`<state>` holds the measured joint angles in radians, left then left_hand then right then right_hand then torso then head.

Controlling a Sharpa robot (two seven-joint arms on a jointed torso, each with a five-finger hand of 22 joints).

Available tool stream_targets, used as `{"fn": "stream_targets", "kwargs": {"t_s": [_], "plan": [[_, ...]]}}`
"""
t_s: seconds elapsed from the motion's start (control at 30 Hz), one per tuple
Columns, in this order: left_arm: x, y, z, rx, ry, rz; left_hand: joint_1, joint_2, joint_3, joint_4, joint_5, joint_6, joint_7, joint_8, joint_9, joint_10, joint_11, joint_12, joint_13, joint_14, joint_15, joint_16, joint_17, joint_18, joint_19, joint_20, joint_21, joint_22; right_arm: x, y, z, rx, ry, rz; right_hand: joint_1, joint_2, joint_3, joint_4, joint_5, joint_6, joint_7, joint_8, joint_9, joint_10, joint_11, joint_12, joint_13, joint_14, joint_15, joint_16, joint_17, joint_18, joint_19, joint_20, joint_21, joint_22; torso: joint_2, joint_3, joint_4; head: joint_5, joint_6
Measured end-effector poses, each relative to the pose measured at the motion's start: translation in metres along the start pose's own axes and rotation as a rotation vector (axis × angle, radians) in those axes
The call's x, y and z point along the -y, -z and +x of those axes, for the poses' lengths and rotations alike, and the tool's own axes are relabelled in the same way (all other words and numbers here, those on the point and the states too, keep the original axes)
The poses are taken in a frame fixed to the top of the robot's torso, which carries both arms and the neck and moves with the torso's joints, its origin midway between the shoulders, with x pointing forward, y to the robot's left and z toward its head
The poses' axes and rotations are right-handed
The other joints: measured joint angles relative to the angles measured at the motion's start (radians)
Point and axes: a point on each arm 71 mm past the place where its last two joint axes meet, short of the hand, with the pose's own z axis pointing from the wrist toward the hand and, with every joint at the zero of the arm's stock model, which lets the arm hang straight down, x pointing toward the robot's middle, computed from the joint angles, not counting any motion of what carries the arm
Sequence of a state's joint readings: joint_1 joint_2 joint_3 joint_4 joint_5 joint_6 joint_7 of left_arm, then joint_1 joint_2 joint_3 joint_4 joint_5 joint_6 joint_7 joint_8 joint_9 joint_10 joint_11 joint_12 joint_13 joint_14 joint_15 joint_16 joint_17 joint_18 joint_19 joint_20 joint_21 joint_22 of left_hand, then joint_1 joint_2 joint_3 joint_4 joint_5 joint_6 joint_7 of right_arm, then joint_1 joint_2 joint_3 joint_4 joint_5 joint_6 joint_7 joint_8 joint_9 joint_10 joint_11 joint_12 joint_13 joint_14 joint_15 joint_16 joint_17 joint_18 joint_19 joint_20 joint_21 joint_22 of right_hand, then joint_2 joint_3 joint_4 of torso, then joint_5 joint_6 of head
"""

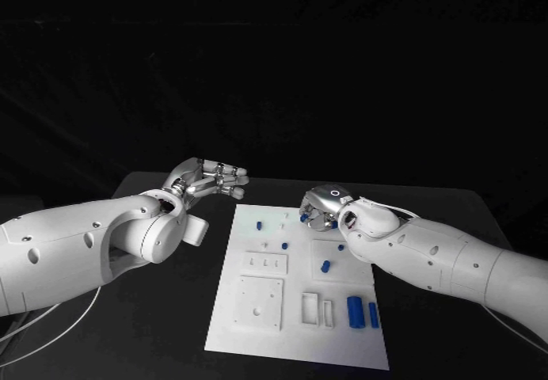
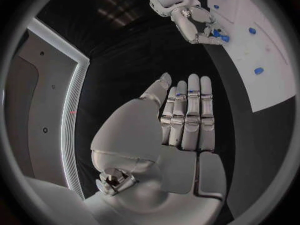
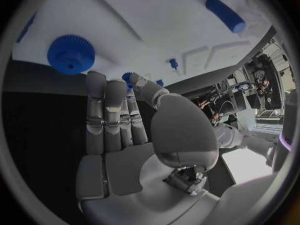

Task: Assemble the parts on the task board

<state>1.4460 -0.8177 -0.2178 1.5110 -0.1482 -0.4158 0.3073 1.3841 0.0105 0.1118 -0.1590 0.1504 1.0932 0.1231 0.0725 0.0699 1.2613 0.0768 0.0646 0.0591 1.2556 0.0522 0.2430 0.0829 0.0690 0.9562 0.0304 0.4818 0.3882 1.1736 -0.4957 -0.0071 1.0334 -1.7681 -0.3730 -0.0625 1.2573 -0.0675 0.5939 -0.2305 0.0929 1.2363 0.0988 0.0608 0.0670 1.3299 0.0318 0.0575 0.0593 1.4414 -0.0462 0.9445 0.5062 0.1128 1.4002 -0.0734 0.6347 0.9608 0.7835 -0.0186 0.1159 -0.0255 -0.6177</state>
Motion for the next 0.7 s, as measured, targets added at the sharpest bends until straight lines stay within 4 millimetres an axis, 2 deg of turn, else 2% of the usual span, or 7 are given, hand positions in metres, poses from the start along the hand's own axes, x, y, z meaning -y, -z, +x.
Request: {"fn": "stream_targets", "kwargs": {"t_s": [0.4, 0.7], "plan": [[0.001, -0.003, 0.003, -0.004, -0.001, 0.002, 0.0, 0.0, 0.0, 0.0, 0.0, 0.0, 0.0, 0.0, 0.0, 0.0, 0.0, 0.0, 0.0, 0.0, 0.0, 0.0, 0.0, 0.0, 0.0, 0.0, 0.0, 0.0, -0.024, -0.019, -0.013, 0.106, 0.005, 0.016, 0.005, -0.005, 0.014, 0.006, -0.008, 0.001, -0.001, 0.0, 0.0, 0.002, -0.002, 0.0, 0.0, -0.003, -0.004, 0.003, 0.0, -0.007, 0.004, -0.004, -0.043, 0.058, 0.004, -0.0019, 0.0035, 0.012, 0.021], [0.004, -0.006, 0.008, -0.014, -0.001, 0.009, 0.0, 0.0, 0.0, 0.0, 0.0, 0.0, 0.0, 0.0, 0.0, 0.0, 0.0, 0.0, 0.0, 0.0, 0.0, 0.0, 0.0, 0.0, 0.0, 0.0, 0.0, 0.0, -0.031, -0.03, -0.014, 0.122, 0.025, 0.039, 0.005, -0.005, 0.014, 0.006, -0.009, 0.006, 0.0, -0.004, 0.0, 0.003, -0.003, 0.0, 0.0, -0.003, -0.004, 0.003, -0.001, -0.013, 0.023, -0.004, -0.089, 0.107, 0.007, -0.0057, 0.0085, 0.01, 0.023]]}}
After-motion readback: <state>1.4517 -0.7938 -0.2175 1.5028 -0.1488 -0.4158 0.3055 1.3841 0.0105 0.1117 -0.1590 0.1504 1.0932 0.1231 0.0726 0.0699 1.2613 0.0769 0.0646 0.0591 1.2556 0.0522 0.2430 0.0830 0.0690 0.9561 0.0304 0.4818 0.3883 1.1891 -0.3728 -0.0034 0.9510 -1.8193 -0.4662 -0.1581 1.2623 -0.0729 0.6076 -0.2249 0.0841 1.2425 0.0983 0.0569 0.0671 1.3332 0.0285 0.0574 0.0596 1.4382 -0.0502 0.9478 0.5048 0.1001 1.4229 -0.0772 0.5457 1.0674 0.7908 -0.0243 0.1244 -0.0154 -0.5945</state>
